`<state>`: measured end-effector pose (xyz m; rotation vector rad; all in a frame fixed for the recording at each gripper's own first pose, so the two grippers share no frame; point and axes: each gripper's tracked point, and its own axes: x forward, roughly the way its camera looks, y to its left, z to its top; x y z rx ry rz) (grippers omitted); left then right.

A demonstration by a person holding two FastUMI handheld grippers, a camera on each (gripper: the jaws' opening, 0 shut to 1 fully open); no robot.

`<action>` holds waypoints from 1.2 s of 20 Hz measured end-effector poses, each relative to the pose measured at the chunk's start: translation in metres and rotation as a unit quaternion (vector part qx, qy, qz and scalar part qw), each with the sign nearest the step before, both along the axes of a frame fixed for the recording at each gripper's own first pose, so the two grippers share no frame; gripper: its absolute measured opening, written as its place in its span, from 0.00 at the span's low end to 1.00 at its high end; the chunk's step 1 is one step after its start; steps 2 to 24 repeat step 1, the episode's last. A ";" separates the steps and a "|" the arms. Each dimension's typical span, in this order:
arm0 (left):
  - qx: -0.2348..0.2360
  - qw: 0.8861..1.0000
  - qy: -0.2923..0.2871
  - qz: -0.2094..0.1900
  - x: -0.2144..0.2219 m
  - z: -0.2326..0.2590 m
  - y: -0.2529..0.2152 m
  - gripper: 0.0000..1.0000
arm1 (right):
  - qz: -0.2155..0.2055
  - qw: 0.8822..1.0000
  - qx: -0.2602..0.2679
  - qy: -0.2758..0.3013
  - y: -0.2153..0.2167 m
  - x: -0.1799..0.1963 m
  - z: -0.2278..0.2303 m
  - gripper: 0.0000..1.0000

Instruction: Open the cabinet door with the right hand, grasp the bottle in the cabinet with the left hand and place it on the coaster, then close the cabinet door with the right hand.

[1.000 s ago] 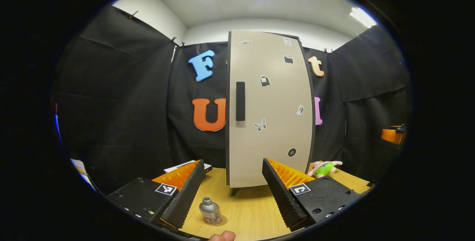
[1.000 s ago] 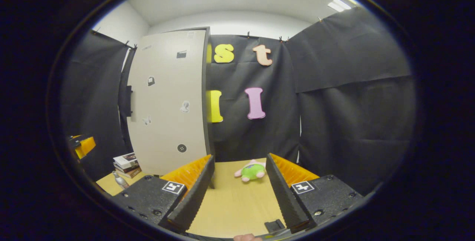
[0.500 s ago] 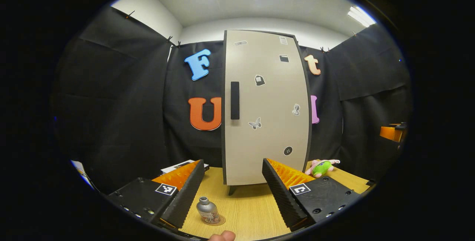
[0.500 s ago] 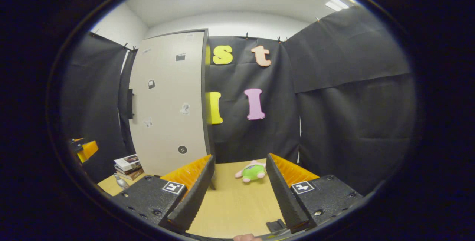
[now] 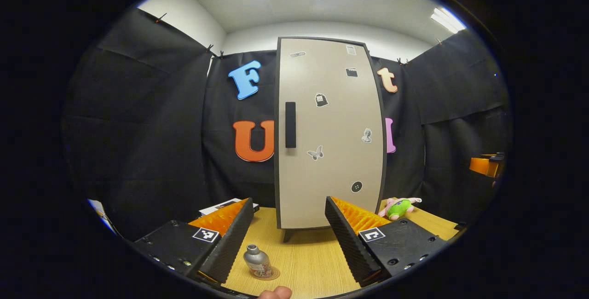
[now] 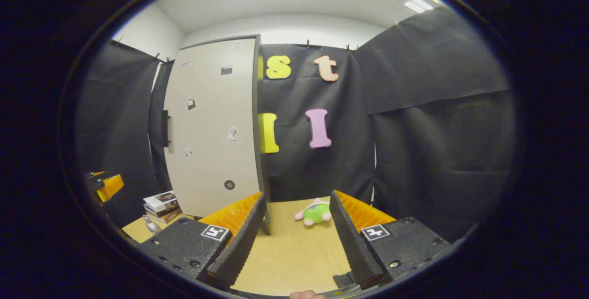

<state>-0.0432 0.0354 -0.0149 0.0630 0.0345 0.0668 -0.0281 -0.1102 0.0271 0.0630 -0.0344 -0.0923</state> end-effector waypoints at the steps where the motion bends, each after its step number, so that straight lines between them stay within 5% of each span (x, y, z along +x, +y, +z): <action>1: 0.000 1.000 0.000 -0.001 0.001 0.000 -0.001 0.94 | 0.001 1.000 0.001 0.000 0.001 0.000 0.000 0.90; 24: 0.000 1.000 0.000 -0.001 0.001 0.000 -0.001 0.94 | 0.001 1.000 0.001 0.000 0.001 0.000 0.000 0.90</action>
